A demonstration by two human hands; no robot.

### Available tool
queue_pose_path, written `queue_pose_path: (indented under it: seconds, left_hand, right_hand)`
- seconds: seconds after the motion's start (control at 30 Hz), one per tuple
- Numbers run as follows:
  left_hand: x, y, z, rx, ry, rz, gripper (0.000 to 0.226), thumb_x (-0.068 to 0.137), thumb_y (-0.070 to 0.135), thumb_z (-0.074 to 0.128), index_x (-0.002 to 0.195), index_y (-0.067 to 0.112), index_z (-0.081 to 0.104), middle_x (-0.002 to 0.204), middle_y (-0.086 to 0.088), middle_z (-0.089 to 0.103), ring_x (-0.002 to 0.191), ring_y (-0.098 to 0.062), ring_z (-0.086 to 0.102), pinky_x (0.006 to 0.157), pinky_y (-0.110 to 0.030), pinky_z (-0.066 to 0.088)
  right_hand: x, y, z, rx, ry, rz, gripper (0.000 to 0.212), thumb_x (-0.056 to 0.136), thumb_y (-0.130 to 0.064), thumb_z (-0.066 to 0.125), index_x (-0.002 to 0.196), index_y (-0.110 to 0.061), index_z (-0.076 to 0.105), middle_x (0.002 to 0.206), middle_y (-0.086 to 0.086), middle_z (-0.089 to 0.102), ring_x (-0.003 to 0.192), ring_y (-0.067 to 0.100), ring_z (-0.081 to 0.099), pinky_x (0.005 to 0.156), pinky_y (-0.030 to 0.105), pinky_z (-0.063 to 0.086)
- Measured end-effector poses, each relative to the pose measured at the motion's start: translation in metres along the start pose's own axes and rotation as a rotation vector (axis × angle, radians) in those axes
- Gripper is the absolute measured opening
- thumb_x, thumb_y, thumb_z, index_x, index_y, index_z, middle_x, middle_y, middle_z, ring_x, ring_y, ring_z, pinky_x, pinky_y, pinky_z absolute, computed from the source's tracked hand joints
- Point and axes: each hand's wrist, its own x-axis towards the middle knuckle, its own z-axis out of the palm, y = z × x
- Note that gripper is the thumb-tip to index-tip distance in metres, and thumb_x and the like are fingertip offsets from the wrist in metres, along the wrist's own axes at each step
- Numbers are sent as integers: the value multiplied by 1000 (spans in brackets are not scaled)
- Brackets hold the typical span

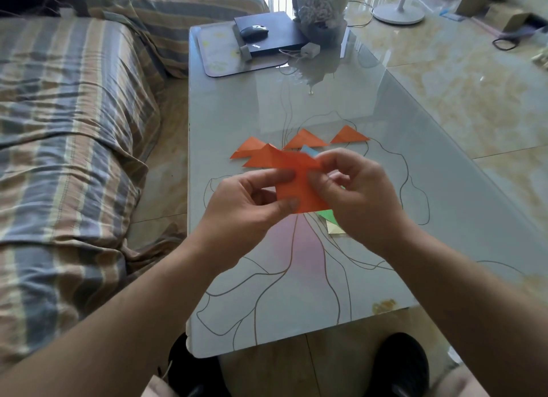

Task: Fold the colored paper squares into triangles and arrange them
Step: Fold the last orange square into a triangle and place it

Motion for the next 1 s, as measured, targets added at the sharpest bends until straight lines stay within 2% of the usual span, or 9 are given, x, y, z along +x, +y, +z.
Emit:
queue_pose_path:
  seconds: [0.1, 0.2, 0.33, 0.5, 0.6, 0.7, 0.77, 0.87, 1.0]
  left_hand:
    - [2, -1, -3, -57, 47, -33, 39, 83, 2, 81, 117, 20, 75, 100, -8, 78, 88, -25, 73, 90, -36, 59]
    - [1, 2, -2, -186, 25, -74, 32, 82, 4, 77, 110, 20, 76, 94, -6, 74, 83, -18, 67, 78, -26, 56]
    - [2, 5, 0, -284, 52, -159, 22, 94, -2, 64, 102, 15, 76, 85, -2, 74, 76, -13, 69, 68, -24, 58]
    - [5, 6, -4, -287, 134, -228, 19, 96, -1, 64, 99, 12, 78, 88, -4, 77, 75, -12, 70, 65, -23, 58]
    - [6, 5, -7, -277, 158, -245, 18, 96, 0, 64, 99, 12, 77, 88, -6, 76, 74, -12, 70, 64, -23, 58]
    - [6, 8, -7, -260, 149, -255, 20, 98, 0, 61, 98, 11, 78, 90, -8, 75, 77, -16, 68, 64, -24, 59]
    - [5, 10, -6, -251, 149, -256, 26, 101, -1, 55, 96, 10, 79, 93, -11, 75, 80, -19, 67, 64, -26, 60]
    - [5, 13, -6, -318, 162, -250, 42, 101, -7, 40, 91, 6, 79, 94, -16, 75, 83, -24, 70, 68, -31, 63]
    - [5, 18, -10, -279, 87, -210, 53, 91, -22, 30, 97, 2, 77, 92, -16, 78, 81, -27, 74, 76, -33, 65]
  right_hand:
    - [3, -7, -5, 286, 10, 154, 5, 100, -13, 68, 103, -16, 68, 89, 8, 77, 78, 21, 73, 74, 40, 62]
    - [4, -9, -7, 345, 21, 273, 12, 101, -14, 65, 107, -21, 58, 83, 14, 72, 69, 29, 69, 66, 45, 60]
    - [7, -8, -8, 357, -1, 308, 17, 104, -7, 57, 98, -19, 47, 65, 4, 57, 55, 21, 57, 54, 37, 56]
    - [6, -11, -21, 371, -307, 301, 22, 105, -11, 56, 95, -23, 71, 79, 4, 65, 67, 27, 70, 83, 51, 49]
    - [5, -9, -29, 256, -412, 266, 39, 97, 7, 54, 96, -23, 80, 93, 13, 71, 84, 28, 74, 87, 51, 50]
    - [3, -5, -27, 154, -401, 185, 51, 90, 18, 55, 103, -24, 81, 100, 23, 73, 90, 31, 76, 92, 67, 52]
    - [2, 0, -23, 120, -355, 114, 40, 87, 10, 71, 102, -25, 81, 102, 25, 71, 87, 45, 69, 86, 75, 51]
    - [2, 3, -19, 105, -247, 56, 25, 84, -2, 82, 94, -25, 81, 96, 15, 74, 86, 49, 66, 82, 64, 56]
    - [4, 2, -19, 144, -159, 55, 20, 84, -3, 82, 92, -21, 80, 90, 13, 75, 81, 45, 71, 83, 62, 58]
